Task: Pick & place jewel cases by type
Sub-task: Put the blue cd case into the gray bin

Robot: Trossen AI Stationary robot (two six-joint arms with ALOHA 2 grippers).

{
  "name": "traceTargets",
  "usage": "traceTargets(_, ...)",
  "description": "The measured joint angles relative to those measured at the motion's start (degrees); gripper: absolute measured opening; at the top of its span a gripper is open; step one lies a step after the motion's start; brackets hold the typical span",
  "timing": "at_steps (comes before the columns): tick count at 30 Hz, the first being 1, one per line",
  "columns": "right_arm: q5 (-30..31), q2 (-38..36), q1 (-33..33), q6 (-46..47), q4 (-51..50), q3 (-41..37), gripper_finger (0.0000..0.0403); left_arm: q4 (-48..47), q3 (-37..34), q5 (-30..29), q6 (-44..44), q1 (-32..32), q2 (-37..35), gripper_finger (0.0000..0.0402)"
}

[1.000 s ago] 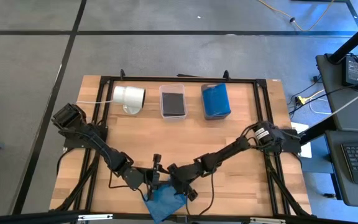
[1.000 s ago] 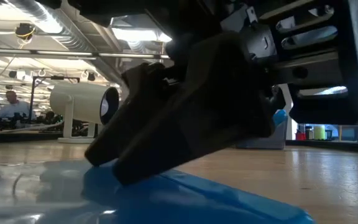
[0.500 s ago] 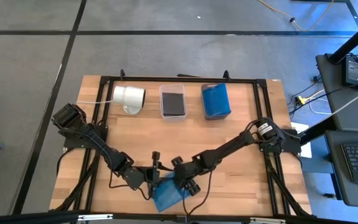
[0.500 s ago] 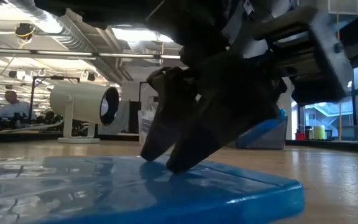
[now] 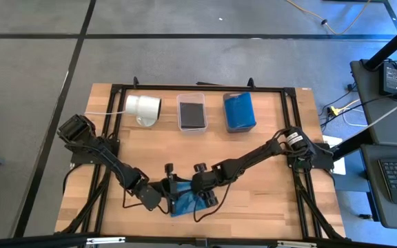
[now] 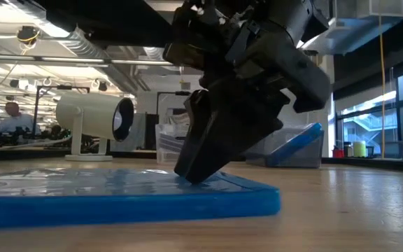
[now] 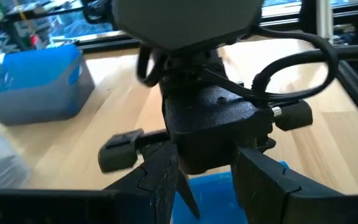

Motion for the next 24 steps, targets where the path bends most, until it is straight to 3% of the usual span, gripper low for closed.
traceTargets(6,2.24,-0.30,-0.06,-1.45,-0.97,-0.02,0.0216,-0.71,0.02,-0.09,-1.34,-0.81,-0.15,0.0143)
traceTargets(10,1.61,-0.43,-0.68,-2.87,-2.42,0.00,0.0216,-2.82,0.17,3.25,-1.89,-3.40,-0.93,0.0143)
traceTargets(15,1.50,-0.43,-1.19,-2.60,-2.41,0.00,0.0216,-3.87,0.15,1.83,1.03,-5.74,-0.98,0.0143)
traceTargets(24,0.62,-0.43,-3.10,1.54,-2.05,0.00,0.0216,-4.41,0.13,1.31,-2.16,-8.45,-0.98,0.0143)
